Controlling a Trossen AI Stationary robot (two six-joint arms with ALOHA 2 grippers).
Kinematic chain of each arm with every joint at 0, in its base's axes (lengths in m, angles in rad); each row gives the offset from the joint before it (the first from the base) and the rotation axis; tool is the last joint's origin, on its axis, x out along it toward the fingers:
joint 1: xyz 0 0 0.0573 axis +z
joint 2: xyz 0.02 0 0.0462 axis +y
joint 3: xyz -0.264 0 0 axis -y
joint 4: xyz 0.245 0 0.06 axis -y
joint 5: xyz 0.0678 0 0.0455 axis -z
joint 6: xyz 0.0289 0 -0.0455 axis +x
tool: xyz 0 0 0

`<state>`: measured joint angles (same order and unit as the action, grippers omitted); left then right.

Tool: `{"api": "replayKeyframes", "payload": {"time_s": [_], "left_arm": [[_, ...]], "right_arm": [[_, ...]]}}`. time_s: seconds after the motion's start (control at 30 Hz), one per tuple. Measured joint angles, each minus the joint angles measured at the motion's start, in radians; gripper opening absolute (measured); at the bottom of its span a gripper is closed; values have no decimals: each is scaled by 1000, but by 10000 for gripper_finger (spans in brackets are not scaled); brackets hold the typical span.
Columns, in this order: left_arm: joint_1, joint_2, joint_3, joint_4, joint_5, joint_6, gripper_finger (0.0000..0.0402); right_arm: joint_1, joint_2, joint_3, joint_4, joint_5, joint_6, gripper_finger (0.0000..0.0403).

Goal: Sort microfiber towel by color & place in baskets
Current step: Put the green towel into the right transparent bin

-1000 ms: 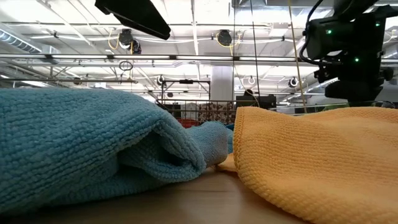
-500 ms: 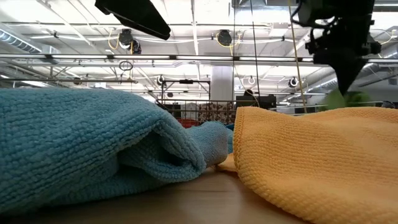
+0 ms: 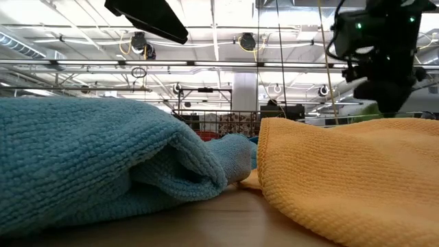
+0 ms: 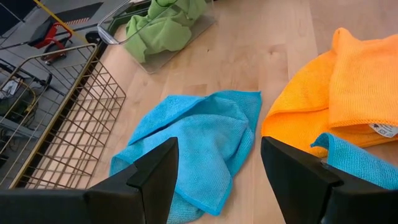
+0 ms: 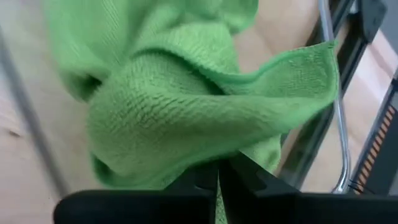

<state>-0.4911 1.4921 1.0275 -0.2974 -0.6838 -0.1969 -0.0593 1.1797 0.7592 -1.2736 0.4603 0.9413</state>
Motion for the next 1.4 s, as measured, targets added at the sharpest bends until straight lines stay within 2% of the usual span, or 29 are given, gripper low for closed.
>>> {"api": "replayKeyframes", "payload": {"time_s": [0.17,0.6,0.73,0.83,0.93,1.03,1.13,1.3,1.37,1.4], "left_arm": [[0,0,0,0,25,-1,235],[0,0,0,0,27,-3,235],[0,0,0,0,29,-3,235],[0,0,0,0,29,-3,235],[0,0,0,0,29,-2,235],[0,0,0,0,29,0,235],[0,0,0,1,29,0,235],[0,0,0,0,30,-4,235],[0,0,0,0,30,-4,235],[0,0,0,-1,30,-4,235]], "right_arm": [[0,-6,-15,-54,-26,21,40],[16,-147,169,-150,-48,80,204],[31,-165,192,-146,-43,108,231],[35,-168,195,-146,-47,116,236],[35,-163,193,-111,-32,88,227],[35,-152,185,-43,-19,54,196],[35,-131,169,-23,-18,48,144],[35,-94,92,-25,-38,98,32],[35,-89,46,-23,-42,125,9],[35,-89,25,-15,-43,137,10]]}}
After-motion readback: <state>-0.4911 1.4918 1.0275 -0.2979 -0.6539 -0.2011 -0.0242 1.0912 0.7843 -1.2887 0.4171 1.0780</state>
